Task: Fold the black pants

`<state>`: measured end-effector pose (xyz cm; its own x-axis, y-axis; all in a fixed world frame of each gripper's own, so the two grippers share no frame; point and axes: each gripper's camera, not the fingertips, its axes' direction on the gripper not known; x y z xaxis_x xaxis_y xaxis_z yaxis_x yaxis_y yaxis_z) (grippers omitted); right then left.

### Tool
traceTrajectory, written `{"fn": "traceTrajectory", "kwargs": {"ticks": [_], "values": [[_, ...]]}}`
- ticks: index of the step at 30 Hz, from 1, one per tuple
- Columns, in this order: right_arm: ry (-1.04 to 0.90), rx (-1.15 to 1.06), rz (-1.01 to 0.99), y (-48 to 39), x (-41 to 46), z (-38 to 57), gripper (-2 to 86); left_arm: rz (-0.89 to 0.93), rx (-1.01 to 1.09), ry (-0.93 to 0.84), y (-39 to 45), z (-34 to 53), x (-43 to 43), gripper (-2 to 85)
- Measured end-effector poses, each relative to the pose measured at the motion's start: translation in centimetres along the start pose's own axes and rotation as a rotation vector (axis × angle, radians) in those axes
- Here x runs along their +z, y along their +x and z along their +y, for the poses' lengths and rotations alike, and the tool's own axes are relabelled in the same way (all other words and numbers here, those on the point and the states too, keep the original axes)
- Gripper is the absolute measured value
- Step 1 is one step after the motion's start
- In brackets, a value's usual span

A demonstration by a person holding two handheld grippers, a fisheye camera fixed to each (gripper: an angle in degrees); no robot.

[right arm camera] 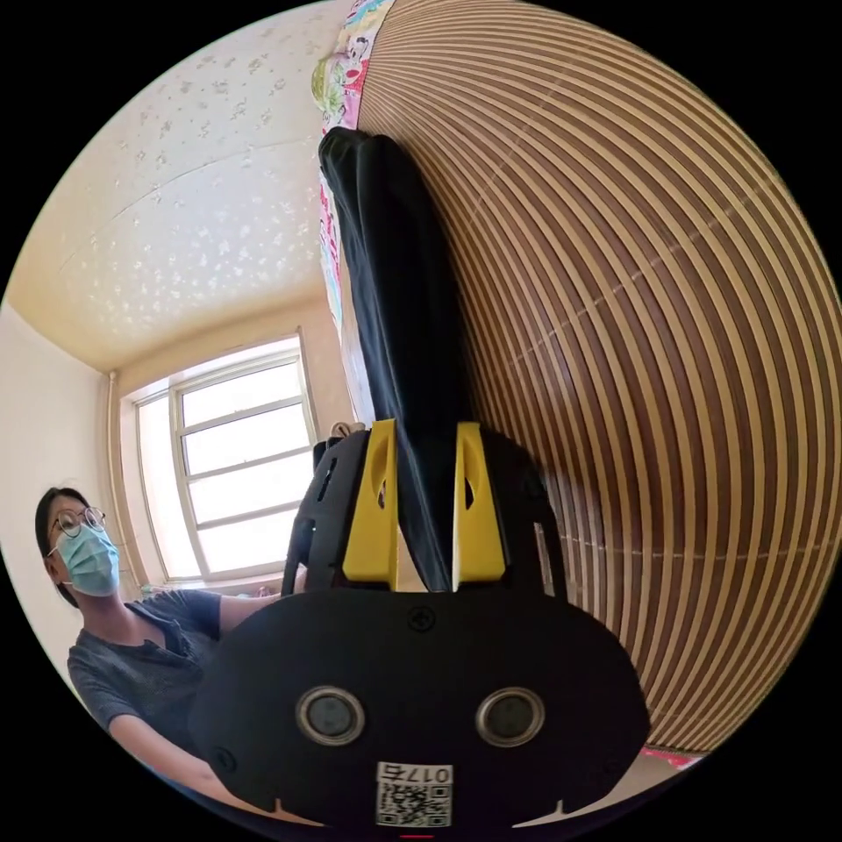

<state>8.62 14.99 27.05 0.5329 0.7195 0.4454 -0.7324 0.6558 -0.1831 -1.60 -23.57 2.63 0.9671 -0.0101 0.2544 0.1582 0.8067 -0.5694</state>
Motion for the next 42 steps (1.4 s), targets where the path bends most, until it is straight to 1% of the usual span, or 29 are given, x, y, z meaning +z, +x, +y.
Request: {"fn": "traceTrajectory", "kwargs": {"ticks": [2,4,6,10,13,17,20,22,24,26,27,29,31,34,36,38,40,42], "values": [[-0.003,-0.015,-0.044,-0.8,-0.4,0.9,4.1,0.207,0.015,0.005,0.2,1.9,-1.1,4.0],[-0.003,-0.067,-0.138,-2.2,-1.1,2.6,3.5,0.331,0.035,0.013,1.0,3.8,-2.5,3.9],[0.005,-0.157,-0.267,-5.0,-2.9,5.8,3.1,0.406,0.107,0.022,3.1,6.2,-4.5,3.7],[0.012,-0.298,-0.389,-10.8,-5.6,10.9,2.8,0.565,0.281,0.014,10.3,12.0,-8.6,3.6],[0.033,-0.442,-0.448,-16.9,-7.9,14.5,2.7,0.604,0.429,0.016,17.4,15.5,-11.8,3.6],[0.026,-0.741,-0.512,-26.6,-10.7,18.6,2.5,0.622,0.664,0.034,27.7,19.4,-16.6,3.6],[0.031,-0.941,-0.552,-32.9,-12.0,20.5,2.4,0.674,0.826,0.065,33.5,21.0,-19.4,3.7],[0.06,-1.0,-0.509,-35.9,-12.2,20.6,2.3,0.687,0.842,0.094,35.6,20.7,-20.4,3.9],[0.102,-0.968,-0.383,-37.9,-11.6,18.7,2.2,0.64,0.791,0.137,36.3,19.5,-20.9,3.9],[0.12,-0.883,-0.268,-37.9,-10.5,15.9,2.1,0.497,0.704,0.189,35.9,16.7,-20.4,3.8],[0.129,-0.822,-0.204,-37.4,-9.5,13.8,2.1,0.467,0.672,0.196,35.6,15.8,-20.1,3.8],[0.14,-0.759,-0.162,-36.1,-7.9,10.6,2.0,0.41,0.577,0.207,33.8,12.0,-18.5,3.8],[0.138,-0.697,-0.153,-34.6,-6.3,7.6,1.9,0.39,0.536,0.205,32.3,9.4,-17.4,3.8],[0.125,-0.629,-0.061,-32.4,-3.4,5.1,2.0,0.273,0.482,0.197,29.7,7.0,-15.8,3.9],[0.067,-0.602,0.075,-30.1,-0.7,5.6,2.2,0.17,0.431,0.168,27.6,7.0,-14.6,4.1],[0.008,-0.561,0.168,-26.9,1.2,6.9,2.5,0.029,0.368,0.086,23.9,8.9,-12.1,4.7],[-0.057,-0.462,0.226,-22.2,2.7,8.8,2.7,0.003,0.29,0.001,20.1,11.6,-9.5,4.8],[-0.125,-0.281,0.33,-15.4,4.3,11.8,3.3,-0.019,0.187,-0.085,15.8,14.7,-6.7,5.0]]}}
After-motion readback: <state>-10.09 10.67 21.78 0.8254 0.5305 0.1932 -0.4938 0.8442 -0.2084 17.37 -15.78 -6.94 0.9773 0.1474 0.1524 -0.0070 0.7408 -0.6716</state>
